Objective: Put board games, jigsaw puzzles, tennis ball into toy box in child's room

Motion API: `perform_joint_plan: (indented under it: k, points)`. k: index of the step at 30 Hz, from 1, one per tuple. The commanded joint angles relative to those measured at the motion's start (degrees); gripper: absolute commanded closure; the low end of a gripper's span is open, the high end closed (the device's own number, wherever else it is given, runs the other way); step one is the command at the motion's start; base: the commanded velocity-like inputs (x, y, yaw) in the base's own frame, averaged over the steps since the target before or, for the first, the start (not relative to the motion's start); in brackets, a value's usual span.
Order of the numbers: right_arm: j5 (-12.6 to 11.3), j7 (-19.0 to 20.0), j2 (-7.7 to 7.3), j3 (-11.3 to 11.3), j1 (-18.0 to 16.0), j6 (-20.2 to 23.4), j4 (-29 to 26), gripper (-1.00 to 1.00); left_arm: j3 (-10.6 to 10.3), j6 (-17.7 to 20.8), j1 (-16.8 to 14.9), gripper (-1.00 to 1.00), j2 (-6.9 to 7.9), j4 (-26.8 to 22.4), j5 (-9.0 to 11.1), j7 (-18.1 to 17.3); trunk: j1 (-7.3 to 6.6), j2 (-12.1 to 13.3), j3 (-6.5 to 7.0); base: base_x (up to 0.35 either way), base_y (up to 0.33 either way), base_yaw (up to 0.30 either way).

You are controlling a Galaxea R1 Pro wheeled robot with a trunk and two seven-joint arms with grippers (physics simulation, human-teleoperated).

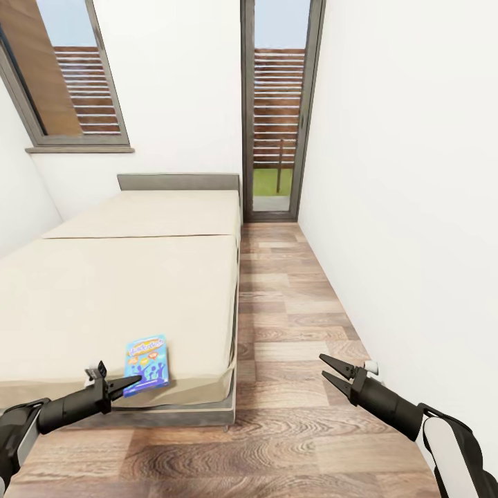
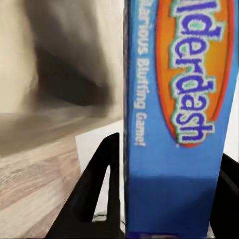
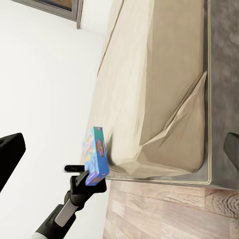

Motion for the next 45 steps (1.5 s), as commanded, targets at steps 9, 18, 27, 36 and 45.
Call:
perform_joint_plan:
  k: [9,18,27,36,45]
  points:
    - [0.29,0.37,0.00,-0.08,-0.04,0.28,0.00,-1.00,-0.03,0.45,-0.01,1.00,0.02,0.04,-0.36,-0.08,-0.01,-0.02,-0.05,0.000,0.000,0.000]
    - [0.29,0.37,0.00,-0.08,-0.04,0.28,0.00,-1.00,-0.03,0.45,-0.01,1.00,0.02,0.04,-0.38,-0.08,-0.06,0.01,0.39,0.000,0.000,0.000]
    - [0.29,0.37,-0.01,-0.08,-0.04,0.28,0.00,-1.00,-0.03,0.45,-0.02,1.00,0.02,0.04,-0.29,-0.18,-0.29,0.13,2.39,0.000,0.000,0.000]
    - [0.29,0.37,0.01,-0.08,-0.04,0.28,0.00,-1.00,-0.12,0.67,-0.01,1.00,0.33,-0.26,-0.27,-0.34,-2.08,3.35,4.04,0.000,0.000,0.000]
    - [0.33,0.37,-0.06,-0.15,-0.04,0.28,0.05,-1.00,-0.17,1.16,-0.36,1.00,1.09,-0.67,-0.35,-0.34,-4.05,6.96,5.66,0.000,0.000,0.000]
